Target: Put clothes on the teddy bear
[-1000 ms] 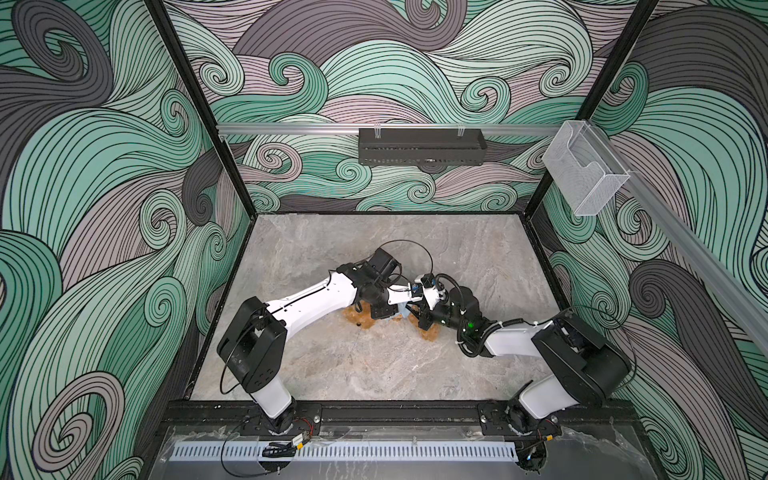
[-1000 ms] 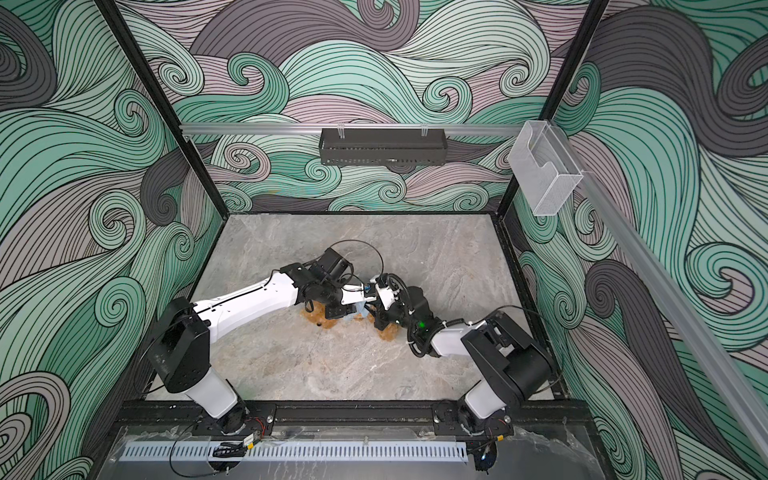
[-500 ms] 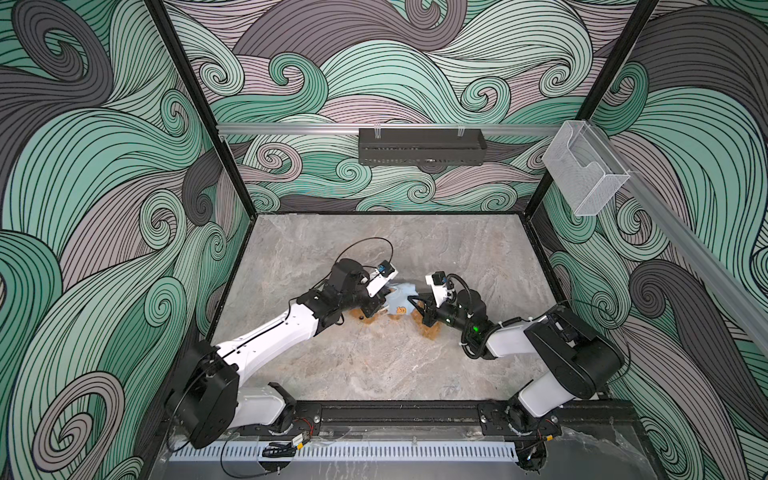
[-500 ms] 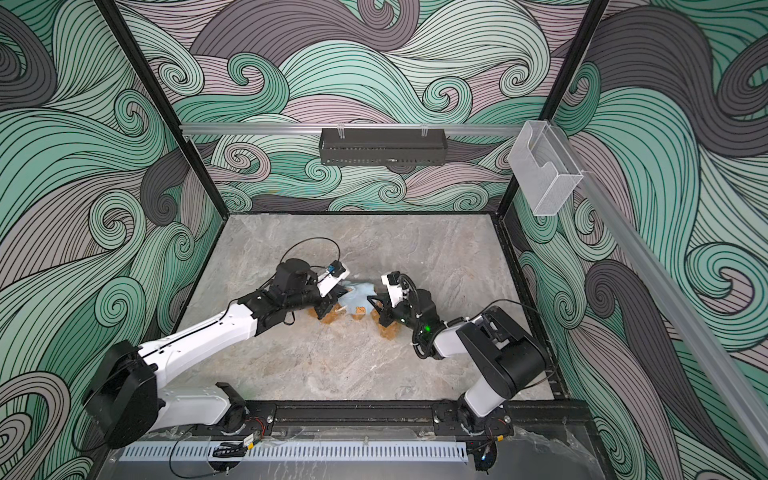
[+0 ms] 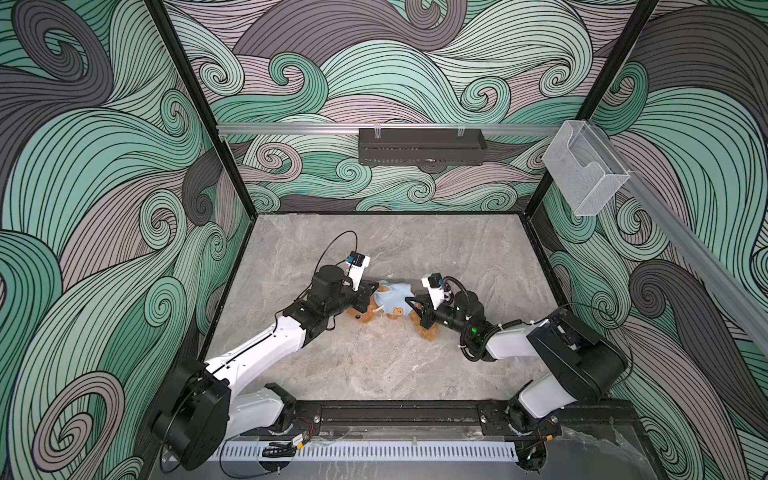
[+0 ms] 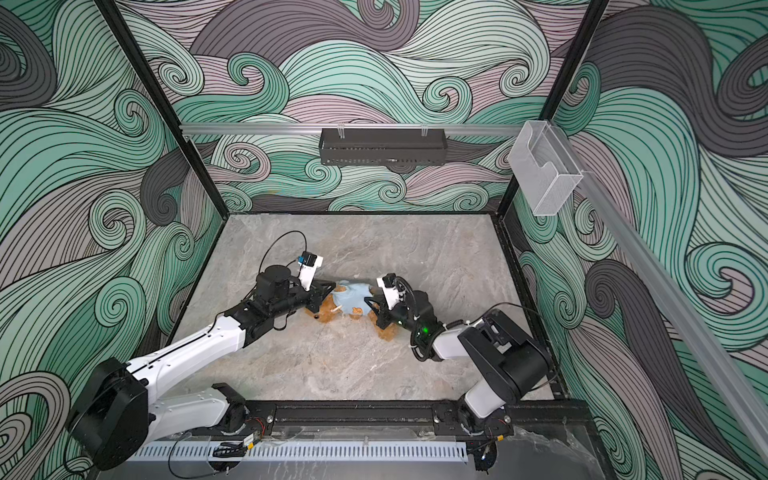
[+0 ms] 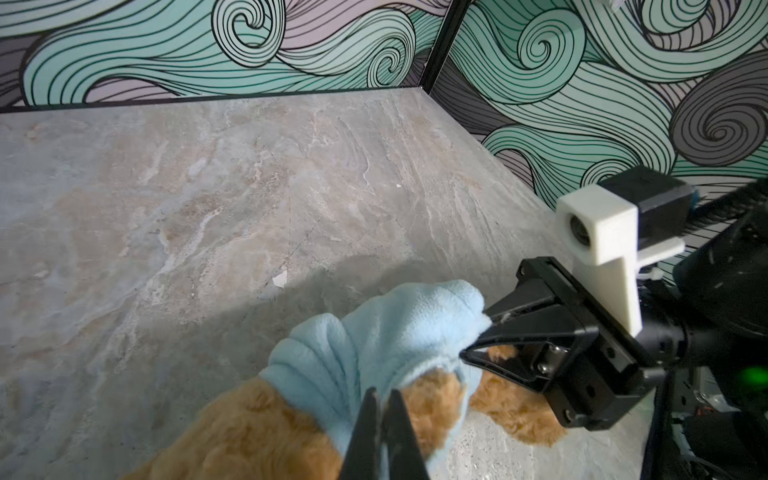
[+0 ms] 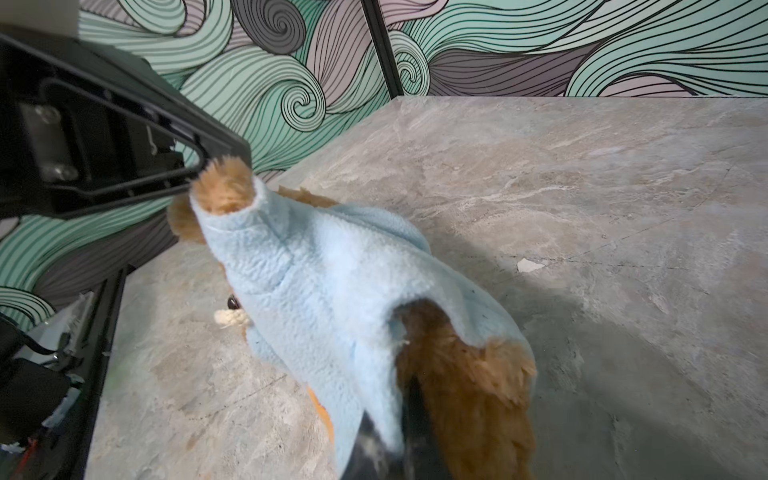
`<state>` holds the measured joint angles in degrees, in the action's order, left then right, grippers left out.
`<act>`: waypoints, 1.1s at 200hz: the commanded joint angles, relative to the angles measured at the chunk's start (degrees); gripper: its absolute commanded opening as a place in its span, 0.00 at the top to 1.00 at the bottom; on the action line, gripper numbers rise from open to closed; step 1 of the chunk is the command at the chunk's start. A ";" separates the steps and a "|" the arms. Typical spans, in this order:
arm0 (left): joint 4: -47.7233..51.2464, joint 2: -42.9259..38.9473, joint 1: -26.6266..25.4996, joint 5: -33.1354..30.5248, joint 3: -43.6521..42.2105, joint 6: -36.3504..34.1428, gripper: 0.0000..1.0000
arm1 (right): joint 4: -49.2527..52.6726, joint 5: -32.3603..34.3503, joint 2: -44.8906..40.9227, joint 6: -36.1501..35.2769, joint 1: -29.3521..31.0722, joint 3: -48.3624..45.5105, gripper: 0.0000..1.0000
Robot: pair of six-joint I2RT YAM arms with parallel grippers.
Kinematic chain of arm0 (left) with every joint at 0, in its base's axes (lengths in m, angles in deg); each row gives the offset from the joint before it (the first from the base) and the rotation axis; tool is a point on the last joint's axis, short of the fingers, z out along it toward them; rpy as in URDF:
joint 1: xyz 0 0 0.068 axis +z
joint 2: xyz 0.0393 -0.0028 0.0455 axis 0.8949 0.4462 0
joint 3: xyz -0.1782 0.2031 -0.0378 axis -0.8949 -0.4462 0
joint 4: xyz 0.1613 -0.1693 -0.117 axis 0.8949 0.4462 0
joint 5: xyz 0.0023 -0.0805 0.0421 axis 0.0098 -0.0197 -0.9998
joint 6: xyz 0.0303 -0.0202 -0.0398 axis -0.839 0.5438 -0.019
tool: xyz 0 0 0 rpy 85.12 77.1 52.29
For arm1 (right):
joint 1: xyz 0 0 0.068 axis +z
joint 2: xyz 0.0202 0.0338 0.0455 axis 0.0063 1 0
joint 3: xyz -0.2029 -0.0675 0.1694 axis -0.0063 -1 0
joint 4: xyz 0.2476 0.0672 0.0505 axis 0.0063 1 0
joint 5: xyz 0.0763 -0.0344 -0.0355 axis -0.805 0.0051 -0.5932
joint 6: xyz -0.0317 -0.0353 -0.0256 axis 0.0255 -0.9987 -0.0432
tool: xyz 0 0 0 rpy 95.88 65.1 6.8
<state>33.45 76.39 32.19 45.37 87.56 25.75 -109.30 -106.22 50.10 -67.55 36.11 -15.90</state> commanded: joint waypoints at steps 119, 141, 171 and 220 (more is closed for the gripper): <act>32.56 2.59 -4.27 8.18 20.45 -33.46 0.71 | 13.76 3.67 -5.32 -9.55 0.56 2.24 1.00; 38.00 7.41 -6.74 5.74 25.59 -37.04 0.83 | 12.52 3.37 -5.00 -8.72 0.55 2.10 1.00; 44.20 14.24 -9.67 3.42 31.99 -41.61 0.86 | 11.47 3.07 -4.42 -8.02 0.62 1.84 1.00; 47.35 20.67 -10.35 0.35 36.52 -45.74 0.83 | 11.50 3.00 -5.28 -8.11 0.60 1.42 1.00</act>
<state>75.94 95.23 22.00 48.08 121.06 -15.96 -97.72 -103.33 45.18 -75.40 36.79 -14.26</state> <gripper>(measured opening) 0.164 0.058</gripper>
